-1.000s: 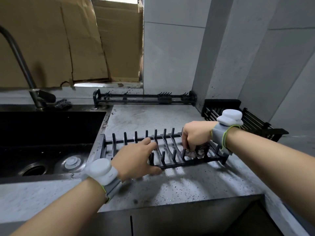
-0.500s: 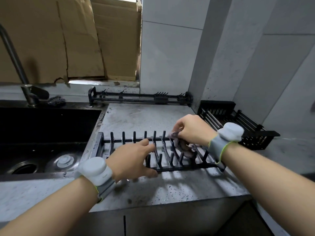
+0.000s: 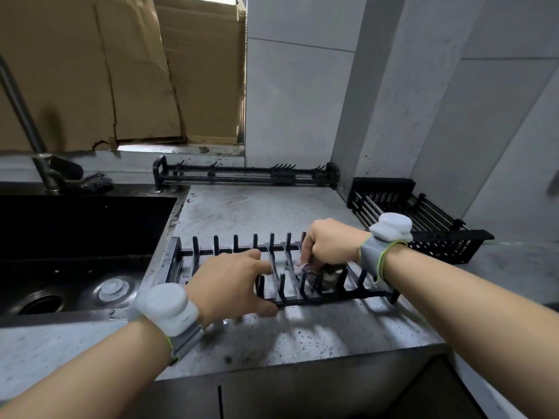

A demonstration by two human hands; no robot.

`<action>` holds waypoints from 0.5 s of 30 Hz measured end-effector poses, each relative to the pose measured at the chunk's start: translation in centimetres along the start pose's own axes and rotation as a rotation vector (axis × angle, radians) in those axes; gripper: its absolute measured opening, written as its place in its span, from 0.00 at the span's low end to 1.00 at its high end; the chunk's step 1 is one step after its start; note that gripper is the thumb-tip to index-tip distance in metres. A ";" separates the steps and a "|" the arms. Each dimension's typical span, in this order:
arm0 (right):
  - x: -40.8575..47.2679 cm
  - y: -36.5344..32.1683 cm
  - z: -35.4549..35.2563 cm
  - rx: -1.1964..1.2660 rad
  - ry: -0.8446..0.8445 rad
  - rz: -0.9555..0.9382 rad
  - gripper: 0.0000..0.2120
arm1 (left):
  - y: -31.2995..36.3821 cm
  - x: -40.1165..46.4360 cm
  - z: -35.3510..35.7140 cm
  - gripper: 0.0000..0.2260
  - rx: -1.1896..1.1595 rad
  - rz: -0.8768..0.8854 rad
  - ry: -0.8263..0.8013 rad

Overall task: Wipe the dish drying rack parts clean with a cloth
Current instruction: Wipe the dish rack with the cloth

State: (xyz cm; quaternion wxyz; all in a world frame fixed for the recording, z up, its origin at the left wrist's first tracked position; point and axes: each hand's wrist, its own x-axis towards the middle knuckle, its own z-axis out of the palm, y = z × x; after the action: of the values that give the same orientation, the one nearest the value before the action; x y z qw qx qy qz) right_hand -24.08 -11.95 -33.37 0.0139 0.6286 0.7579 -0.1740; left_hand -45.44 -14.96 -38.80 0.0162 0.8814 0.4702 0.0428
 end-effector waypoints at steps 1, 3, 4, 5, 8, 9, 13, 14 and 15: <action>-0.1 -0.1 -0.1 0.000 -0.039 0.010 0.15 | 0.0 0.0 -0.1 0.33 0.001 -0.002 -0.003; -0.3 -0.4 -0.4 0.007 -0.095 0.026 0.15 | 0.0 0.0 -0.1 0.33 0.000 -0.004 -0.008; -0.3 -0.5 -0.5 0.006 -0.125 0.035 0.14 | 0.0 -0.1 -0.1 0.33 -0.005 -0.007 -0.009; -0.3 -0.6 -0.7 0.008 -0.150 0.051 0.12 | 0.0 -0.1 -0.1 0.33 -0.008 -0.008 -0.010; 0.2 -0.9 -0.8 0.018 -0.211 0.086 0.13 | 0.2 -0.1 -0.1 0.33 -0.004 -0.008 -0.013; 0.3 -1.1 -0.8 0.036 -0.219 0.084 0.17 | 0.2 -0.1 0.0 0.33 -0.001 -0.007 -0.013; -0.3 -1.4 -1.1 0.077 -0.189 0.043 0.08 | -0.2 0.0 0.1 0.33 0.015 -0.012 0.000; -0.6 -1.3 -1.1 0.114 -0.198 0.031 0.07 | -0.3 0.0 0.2 0.32 0.017 -0.011 0.001; -1.1 -1.4 -1.1 0.118 -0.234 0.021 0.08 | -0.3 0.1 0.2 0.32 0.018 -0.009 0.004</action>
State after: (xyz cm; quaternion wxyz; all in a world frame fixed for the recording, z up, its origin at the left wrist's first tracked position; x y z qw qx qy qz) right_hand -25.01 -12.86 -31.74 0.0672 0.6115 0.7329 -0.2905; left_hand -45.64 -14.73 -39.06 0.0076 0.8793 0.4744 0.0404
